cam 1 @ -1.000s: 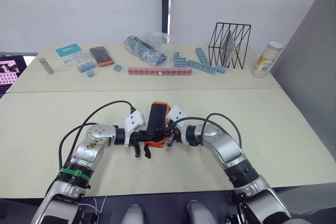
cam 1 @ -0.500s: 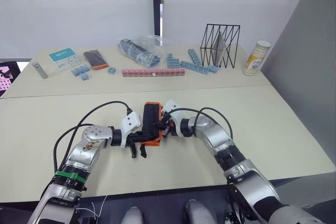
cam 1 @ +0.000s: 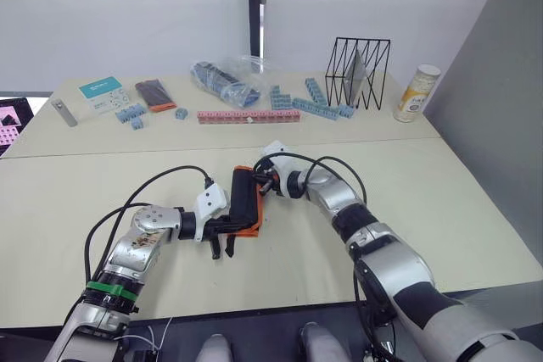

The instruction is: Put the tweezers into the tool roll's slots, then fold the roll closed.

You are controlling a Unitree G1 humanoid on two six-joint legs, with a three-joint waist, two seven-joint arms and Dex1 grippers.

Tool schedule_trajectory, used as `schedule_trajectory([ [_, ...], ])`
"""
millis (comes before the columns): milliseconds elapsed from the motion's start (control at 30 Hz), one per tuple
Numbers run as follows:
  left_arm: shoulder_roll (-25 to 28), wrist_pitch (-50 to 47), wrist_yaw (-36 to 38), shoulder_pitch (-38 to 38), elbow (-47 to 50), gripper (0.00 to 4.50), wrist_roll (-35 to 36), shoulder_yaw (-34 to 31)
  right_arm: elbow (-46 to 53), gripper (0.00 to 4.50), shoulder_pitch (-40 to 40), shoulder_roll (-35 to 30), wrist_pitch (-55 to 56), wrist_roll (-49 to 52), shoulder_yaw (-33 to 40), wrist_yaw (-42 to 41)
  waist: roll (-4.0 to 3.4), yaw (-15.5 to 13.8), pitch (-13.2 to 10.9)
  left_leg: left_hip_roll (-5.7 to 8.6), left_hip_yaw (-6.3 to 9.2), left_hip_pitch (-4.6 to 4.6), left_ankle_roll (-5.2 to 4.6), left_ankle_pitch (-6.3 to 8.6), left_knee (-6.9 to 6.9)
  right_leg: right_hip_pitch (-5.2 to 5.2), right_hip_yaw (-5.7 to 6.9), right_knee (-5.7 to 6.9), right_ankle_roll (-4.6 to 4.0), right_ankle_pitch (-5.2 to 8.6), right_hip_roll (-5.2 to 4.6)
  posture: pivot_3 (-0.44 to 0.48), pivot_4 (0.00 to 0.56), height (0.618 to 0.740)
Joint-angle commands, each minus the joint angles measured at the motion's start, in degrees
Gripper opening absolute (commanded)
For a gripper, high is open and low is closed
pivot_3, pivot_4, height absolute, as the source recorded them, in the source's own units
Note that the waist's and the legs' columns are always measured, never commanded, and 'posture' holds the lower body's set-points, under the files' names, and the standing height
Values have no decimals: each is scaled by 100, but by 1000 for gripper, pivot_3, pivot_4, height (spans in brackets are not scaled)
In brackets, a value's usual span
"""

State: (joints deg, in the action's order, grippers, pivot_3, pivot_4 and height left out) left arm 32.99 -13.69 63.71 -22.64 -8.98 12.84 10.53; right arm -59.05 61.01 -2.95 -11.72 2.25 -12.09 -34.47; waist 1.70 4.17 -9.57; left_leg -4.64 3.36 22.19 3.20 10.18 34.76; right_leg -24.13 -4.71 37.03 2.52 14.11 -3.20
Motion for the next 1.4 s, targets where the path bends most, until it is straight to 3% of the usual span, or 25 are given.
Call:
schedule_trajectory([
  [33, 42, -219, 79, 219, -161, 15, -150, 209, -437, 0, 64, 20, 173, -179, 110, 133, 0, 1, 0, 2, 0, 1, 0, 0, -2, -1, -11, 0, 6, -3, 5, 0, 150, 721],
  [233, 35, -395, -84, 219, -65, 15, 58, -111, 324, 0, -162, 136, 677, 210, 436, -741, -1, 41, -1, 9, 1, 14, -1, 1, -3, -5, -89, -1, 24, -12, 47, 0, 150, 721],
  [400, 182, -592, -2, 379, 637, 15, 889, -966, 2565, 0, -969, -7, 157, 753, 673, -1071, -8, 137, -14, 6, 29, 67, -1, 0, -4, -45, -105, 6, 46, -25, 73, 0, 150, 721],
  [500, 276, -630, -135, 513, 925, 15, 1377, -1698, 4254, 0, -1589, -371, -622, 966, 735, -983, -9, 118, -18, 6, 41, 142, -2, -1, 1, -113, -100, 15, 49, -29, 74, 0, 150, 721],
  [633, 548, -501, -323, 847, 1044, 15, 1633, -2565, 6156, 0, -2539, -1264, -1726, 1260, 1141, -790, -10, 0, -19, 7, 47, 154, 1, 2, -3, -114, -91, 4, 50, -23, 71, 0, 150, 721],
  [700, 829, -367, -333, 1136, 882, 561, 1578, -3004, 6804, 0, -3188, -1934, -2018, 1314, 1629, -749, -10, -36, -20, 8, 46, 156, 7, 7, -6, -114, -92, -9, 50, -18, 68, 0, 150, 721],
  [867, 1424, 476, -141, 1859, -14, 2196, 1234, -3678, 7240, 1593, -4720, -3082, -1823, 1382, 2597, -910, -3, -103, -30, 9, 37, 155, 17, 16, -4, -113, -93, -26, 32, 4, 64, 0, 150, 721],
  [1100, 1664, 1373, -56, 2396, -1096, 4471, 1138, -4245, 6905, 3922, -6484, -3276, -895, 1367, 3386, -967, 2, -88, -32, 7, 17, 141, 18, 16, 3, -108, -103, -25, 2, 21, 59, 0, 150, 721],
  [1167, 1672, 1467, -52, 2488, -1134, 4500, 1171, -4338, 6973, 4485, -6697, -3224, -839, 1479, 3483, -931, 5, -81, -34, 7, 11, 137, 18, 16, 6, -106, -107, -25, 2, 21, 58, 0, 150, 721],
  [1400, 1591, 1152, -211, 2651, -860, 4500, 1367, -4460, 7160, 4485, -6637, -3237, -822, 1740, 3731, -690, 14, -46, -37, 0, -18, 107, 21, 15, 16, -97, -131, -26, 1, 22, 59, 0, 150, 721],
])
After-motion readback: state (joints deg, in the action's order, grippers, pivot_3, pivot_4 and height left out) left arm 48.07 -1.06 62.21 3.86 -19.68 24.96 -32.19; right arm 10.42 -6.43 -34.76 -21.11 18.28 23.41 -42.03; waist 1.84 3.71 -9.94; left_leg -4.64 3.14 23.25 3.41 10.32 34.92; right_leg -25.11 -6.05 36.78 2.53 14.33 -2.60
